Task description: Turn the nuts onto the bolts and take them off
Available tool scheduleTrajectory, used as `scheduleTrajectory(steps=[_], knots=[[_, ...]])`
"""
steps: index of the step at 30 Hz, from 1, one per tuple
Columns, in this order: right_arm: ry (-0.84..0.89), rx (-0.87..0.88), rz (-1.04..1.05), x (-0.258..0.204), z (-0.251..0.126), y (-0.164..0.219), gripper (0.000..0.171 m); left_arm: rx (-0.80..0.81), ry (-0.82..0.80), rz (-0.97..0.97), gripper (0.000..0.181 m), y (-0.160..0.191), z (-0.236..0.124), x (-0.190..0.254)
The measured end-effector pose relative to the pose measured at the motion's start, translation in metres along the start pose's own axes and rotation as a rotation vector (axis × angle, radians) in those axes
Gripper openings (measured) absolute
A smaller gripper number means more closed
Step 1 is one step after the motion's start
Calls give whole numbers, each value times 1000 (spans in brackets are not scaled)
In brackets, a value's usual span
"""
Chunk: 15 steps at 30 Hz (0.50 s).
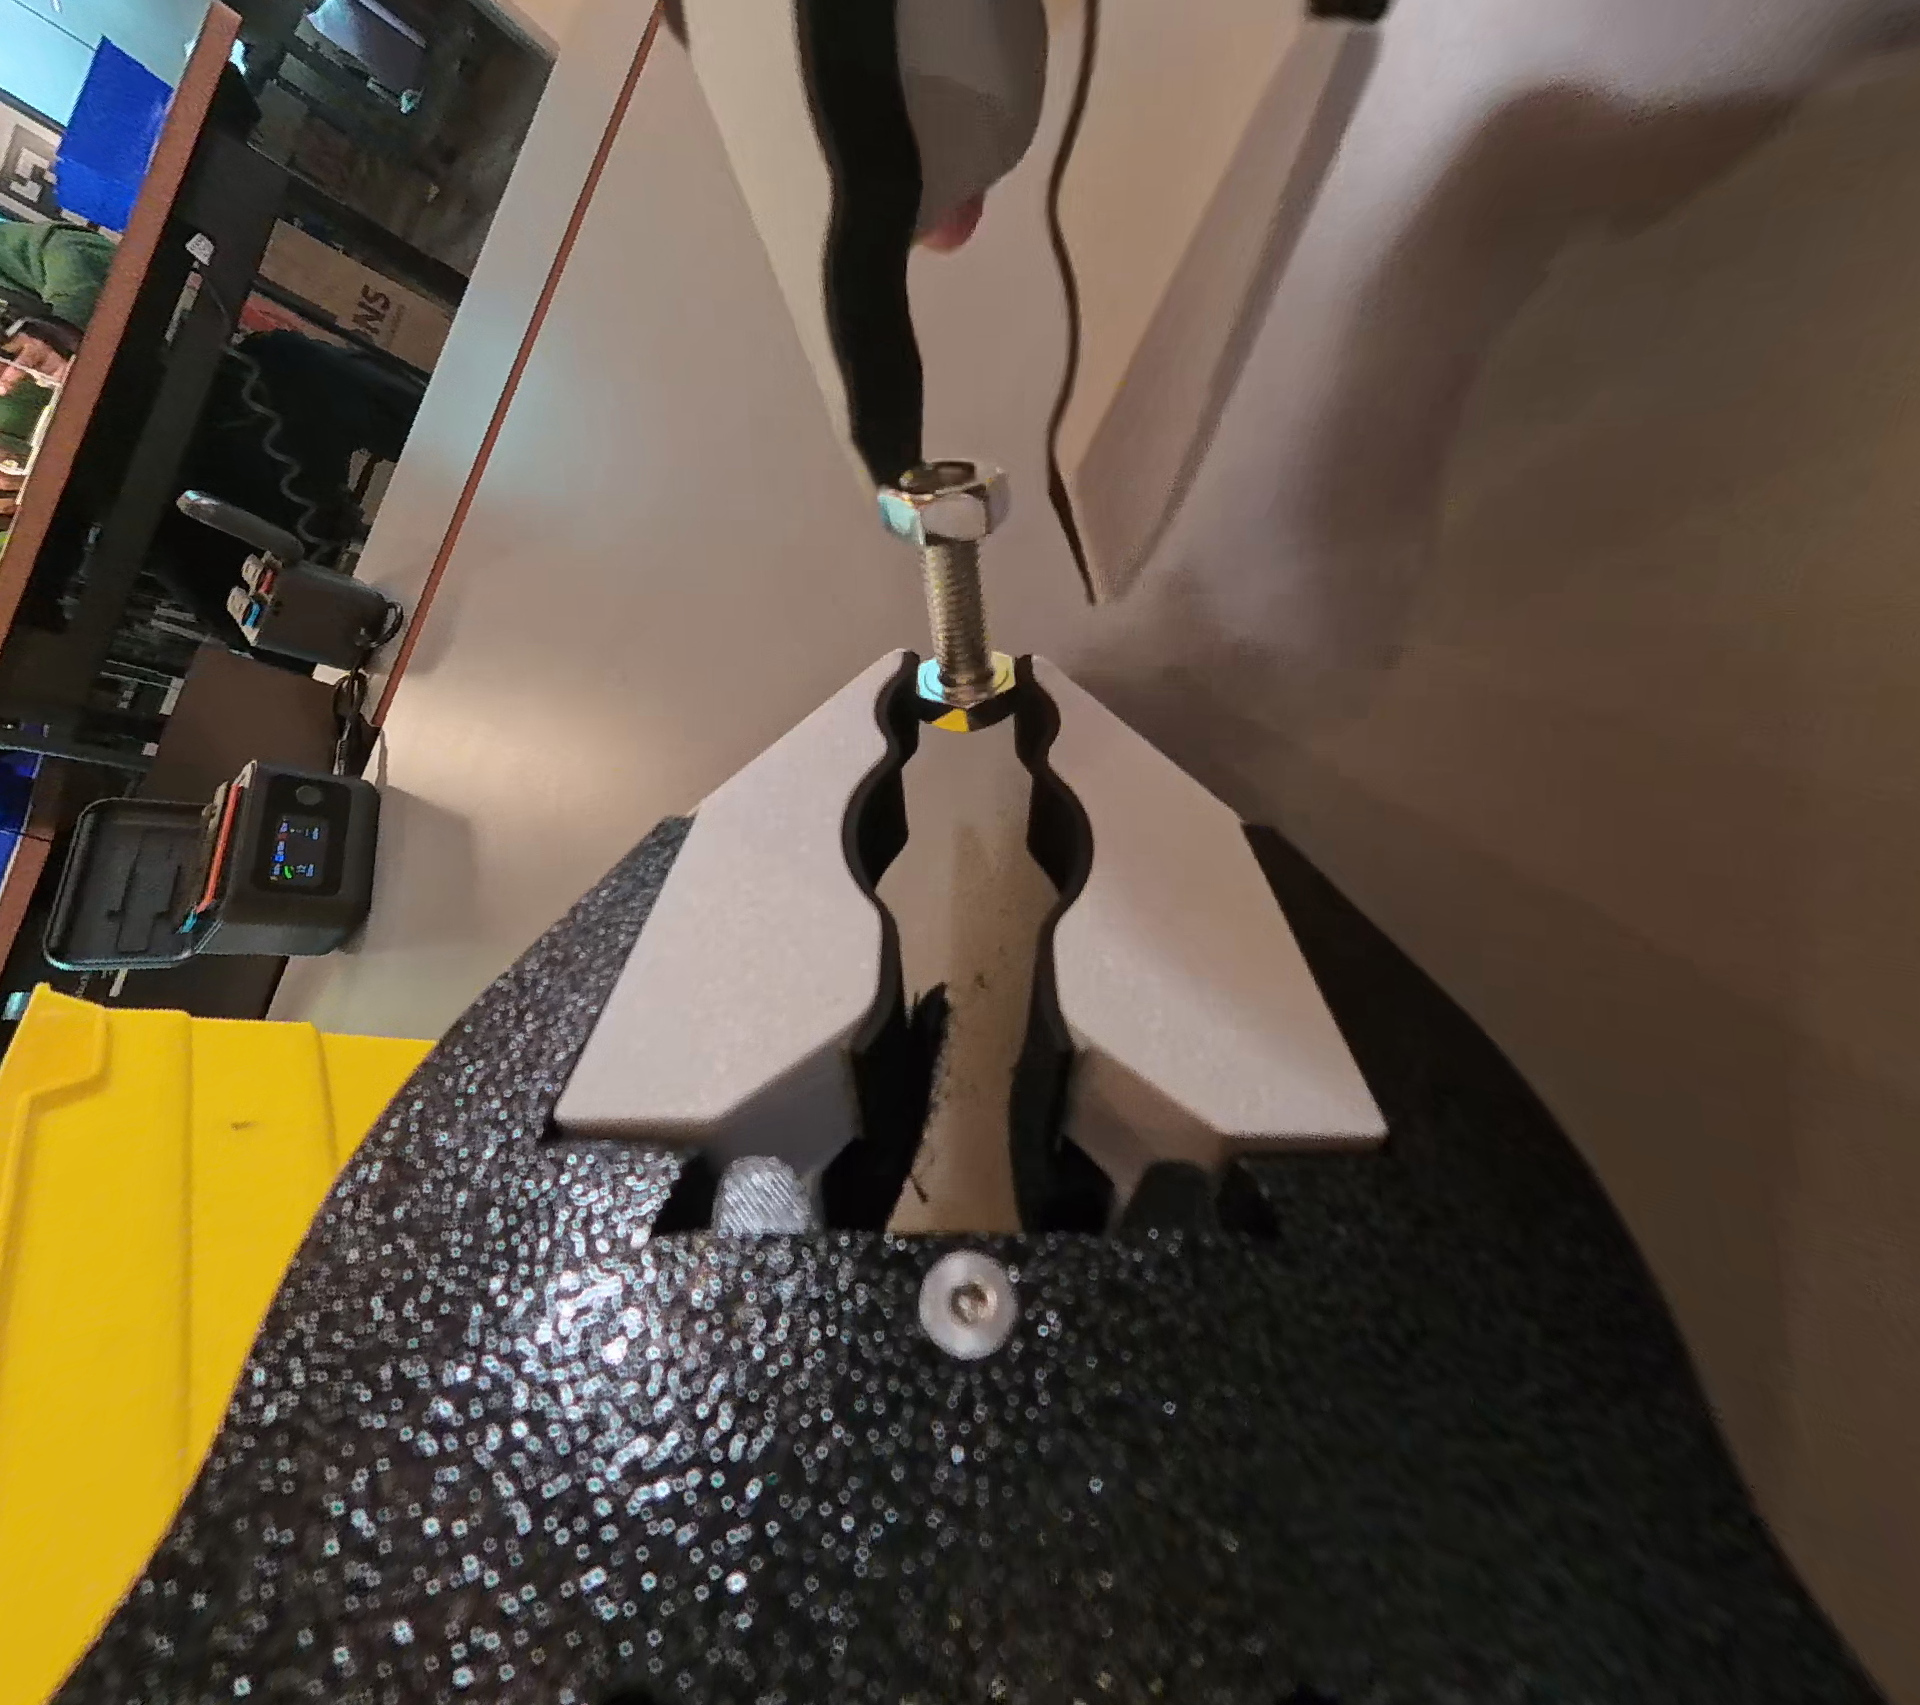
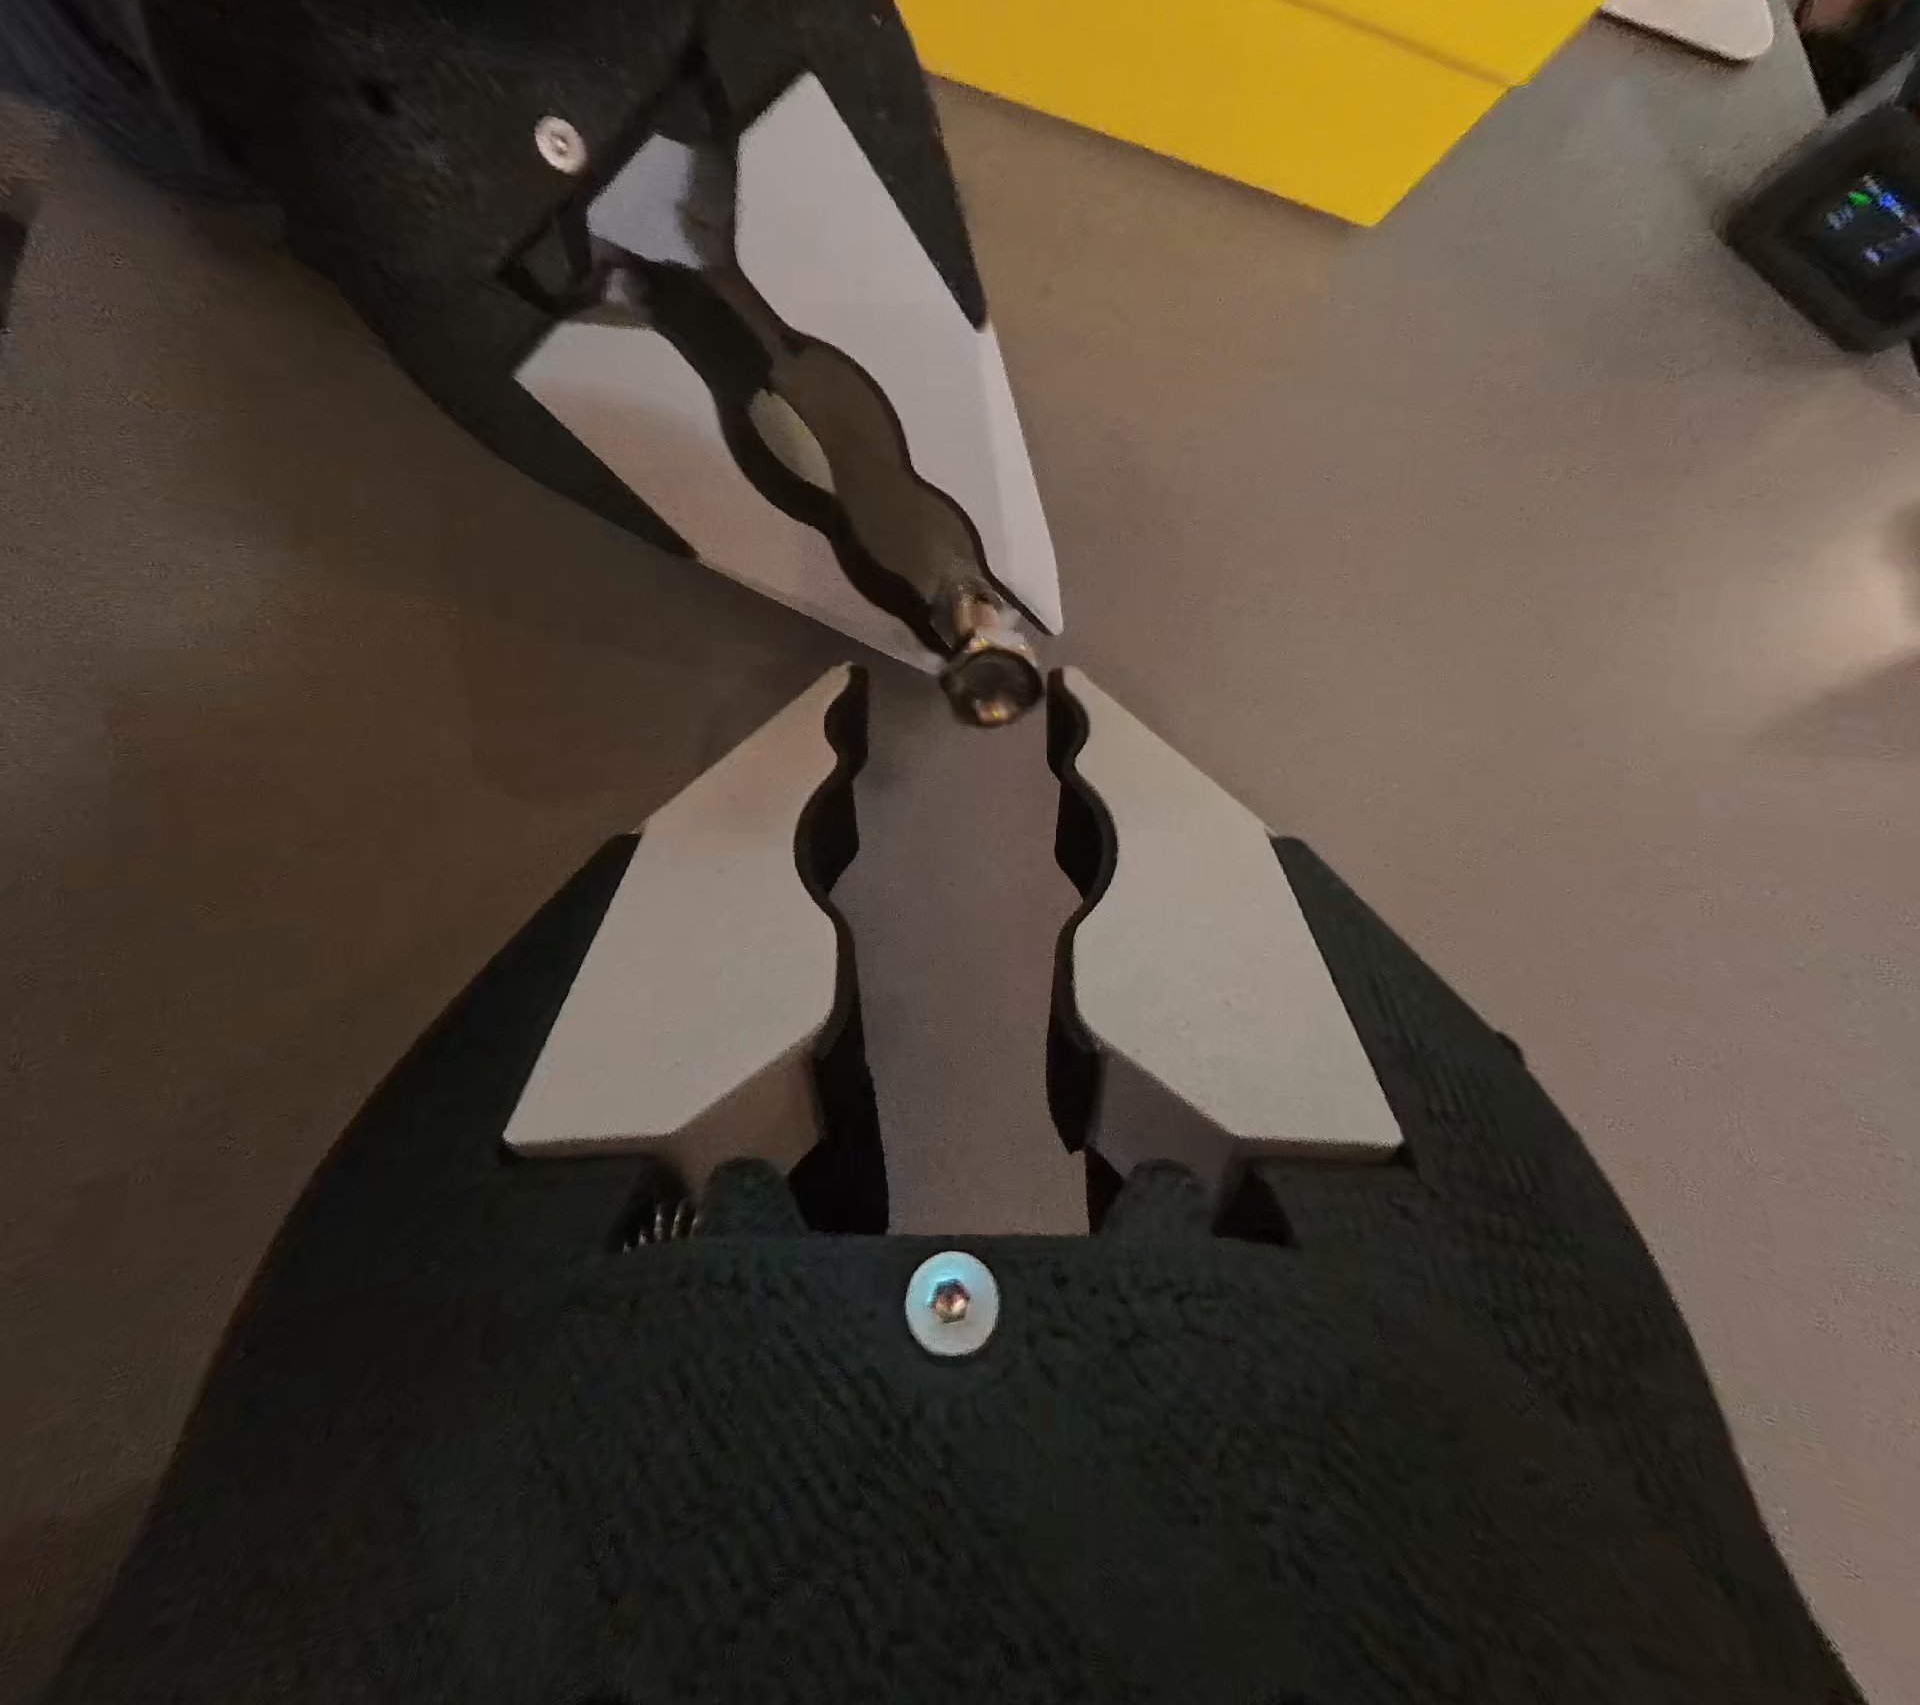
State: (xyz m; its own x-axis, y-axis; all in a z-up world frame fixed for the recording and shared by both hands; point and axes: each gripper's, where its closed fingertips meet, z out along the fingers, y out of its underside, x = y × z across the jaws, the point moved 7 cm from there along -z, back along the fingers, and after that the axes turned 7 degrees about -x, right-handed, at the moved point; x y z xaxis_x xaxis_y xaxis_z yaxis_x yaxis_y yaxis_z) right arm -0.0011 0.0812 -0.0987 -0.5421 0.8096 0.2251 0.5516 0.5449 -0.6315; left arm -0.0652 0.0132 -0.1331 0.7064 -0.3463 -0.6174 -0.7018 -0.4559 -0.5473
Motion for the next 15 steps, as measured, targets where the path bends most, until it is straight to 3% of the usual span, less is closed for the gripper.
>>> scheduleTrajectory(steps=[2,5,11,15], knots=[[-18,55,-55,-8,0,-10,40,-1,-3,9,16,0,0,0],[-13,175,-165,-19,-6,-23,37,-4,-4,9,16,0,0,0],[20,9,57,7,-4,0,30,0,0,-1,16,0,0,0],[-46,0,155,6,0,0,21,-1,-2,5,16,0,0,0]])
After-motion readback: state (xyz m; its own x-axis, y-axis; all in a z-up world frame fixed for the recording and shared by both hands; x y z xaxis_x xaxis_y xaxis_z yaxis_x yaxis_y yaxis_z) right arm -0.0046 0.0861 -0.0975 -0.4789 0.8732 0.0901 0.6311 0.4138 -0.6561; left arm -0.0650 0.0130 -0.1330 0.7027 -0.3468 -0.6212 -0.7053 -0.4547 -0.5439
